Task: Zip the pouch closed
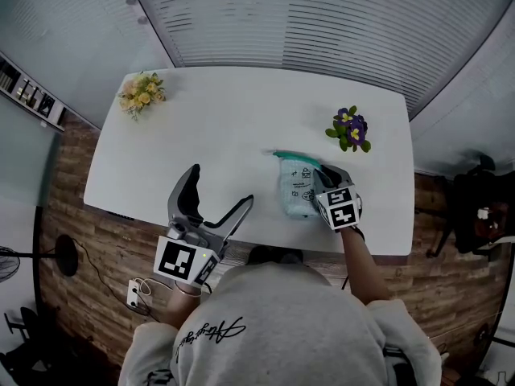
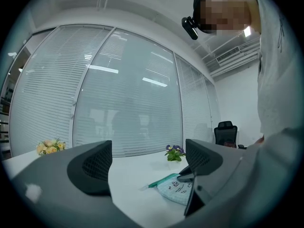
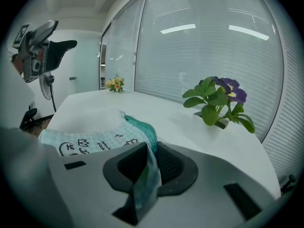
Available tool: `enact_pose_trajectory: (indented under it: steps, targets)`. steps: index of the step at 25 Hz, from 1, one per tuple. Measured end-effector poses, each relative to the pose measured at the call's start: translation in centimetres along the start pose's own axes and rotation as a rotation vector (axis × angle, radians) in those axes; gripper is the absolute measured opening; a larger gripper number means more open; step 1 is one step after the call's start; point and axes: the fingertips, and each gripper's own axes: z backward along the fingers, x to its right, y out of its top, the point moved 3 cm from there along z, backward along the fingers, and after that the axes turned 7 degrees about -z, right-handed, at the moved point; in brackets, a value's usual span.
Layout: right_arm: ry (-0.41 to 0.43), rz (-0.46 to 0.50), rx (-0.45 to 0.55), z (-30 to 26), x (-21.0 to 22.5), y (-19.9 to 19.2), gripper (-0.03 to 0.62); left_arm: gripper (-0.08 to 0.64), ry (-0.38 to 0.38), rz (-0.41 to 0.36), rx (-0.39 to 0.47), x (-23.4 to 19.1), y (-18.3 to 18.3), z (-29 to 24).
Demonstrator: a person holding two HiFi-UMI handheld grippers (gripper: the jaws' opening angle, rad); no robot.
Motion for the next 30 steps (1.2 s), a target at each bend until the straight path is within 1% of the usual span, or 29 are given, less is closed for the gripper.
enact_pose_trajectory:
  steps: [7,9,15,18,21,25,30]
  targets:
    - [-0.005,-0.04,0.087,2.2,-0.7,1.5,0.058,0.466,-0.024,-0.003,0.007,0.1,0.2,0.1]
    - [0.007,-0.065,0.112,2.7,-0.8,2.0,0.058,0.465,-0.033,-0.001,0.004,0.3,0.0,0.0]
    - [0.082,-0.245,0.206,4.3,-0.8,2.9,0.058,0.466,-0.052,-0.013,-0.002,0.3,-0.1,0.0]
    - [0.11,-0.312,0.246,4.9,-0.7,3.2,0.057,0.466,-0.063,-0.017,-0.004,0.4,-0.2,-0.1]
    - [0.118,-0.335,0.28,5.4,-0.6,3.6,0.057,0.466,-0.067,-0.013,0.008,0.3,-0.2,-0.2]
    - [0.134,-0.367,0.315,5.9,-0.7,4.2,0.057,0.466,-0.078,-0.014,-0.001,0.2,-0.1,-0.4]
    - [0.149,-0.393,0.383,6.9,-1.0,5.5,0.056,0.466,-0.081,-0.007,0.006,-0.2,-0.2,-0.4]
